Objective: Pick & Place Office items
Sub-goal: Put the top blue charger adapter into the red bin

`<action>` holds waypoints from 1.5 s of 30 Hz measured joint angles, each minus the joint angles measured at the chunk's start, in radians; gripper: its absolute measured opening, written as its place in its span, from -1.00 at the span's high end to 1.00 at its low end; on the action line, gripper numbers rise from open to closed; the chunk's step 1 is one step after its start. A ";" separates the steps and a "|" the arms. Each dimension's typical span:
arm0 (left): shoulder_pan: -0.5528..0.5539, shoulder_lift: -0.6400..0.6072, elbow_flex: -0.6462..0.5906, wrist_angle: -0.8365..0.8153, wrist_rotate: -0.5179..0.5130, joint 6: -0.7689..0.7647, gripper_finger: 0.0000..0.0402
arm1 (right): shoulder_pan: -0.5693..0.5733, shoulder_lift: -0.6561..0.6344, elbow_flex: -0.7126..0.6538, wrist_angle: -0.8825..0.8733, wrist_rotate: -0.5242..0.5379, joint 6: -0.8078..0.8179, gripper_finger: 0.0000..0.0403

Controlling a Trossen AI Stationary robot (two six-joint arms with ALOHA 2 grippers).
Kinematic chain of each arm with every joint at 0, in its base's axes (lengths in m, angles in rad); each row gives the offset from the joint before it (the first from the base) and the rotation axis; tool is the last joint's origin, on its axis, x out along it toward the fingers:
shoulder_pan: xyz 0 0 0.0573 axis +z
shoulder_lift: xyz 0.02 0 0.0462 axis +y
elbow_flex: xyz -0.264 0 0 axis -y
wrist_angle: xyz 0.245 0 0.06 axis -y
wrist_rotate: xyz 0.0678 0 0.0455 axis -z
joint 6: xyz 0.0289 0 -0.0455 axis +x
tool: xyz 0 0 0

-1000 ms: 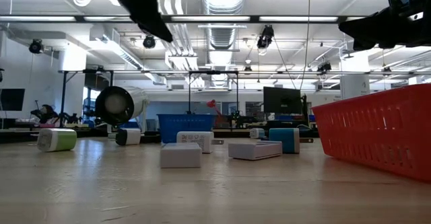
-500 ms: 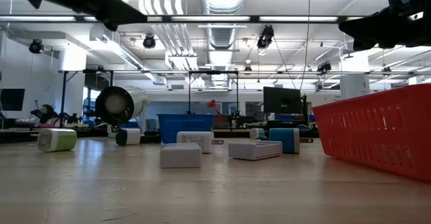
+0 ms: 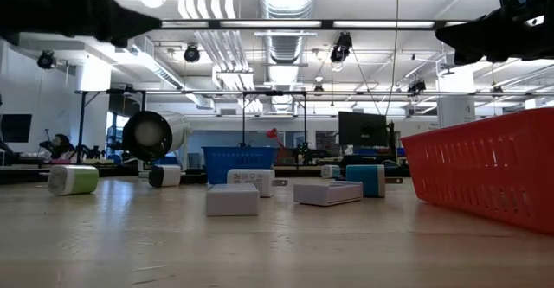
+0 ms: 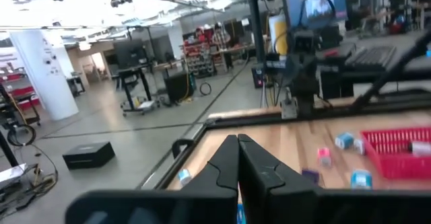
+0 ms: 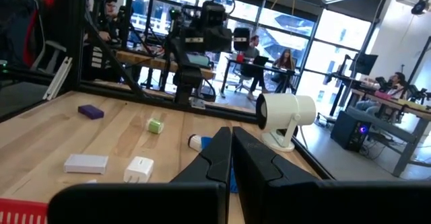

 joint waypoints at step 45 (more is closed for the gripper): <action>0.006 -0.233 -0.249 0.022 -0.026 0.010 0.94 | 0.000 0.005 -0.026 0.052 0.010 -0.025 0.96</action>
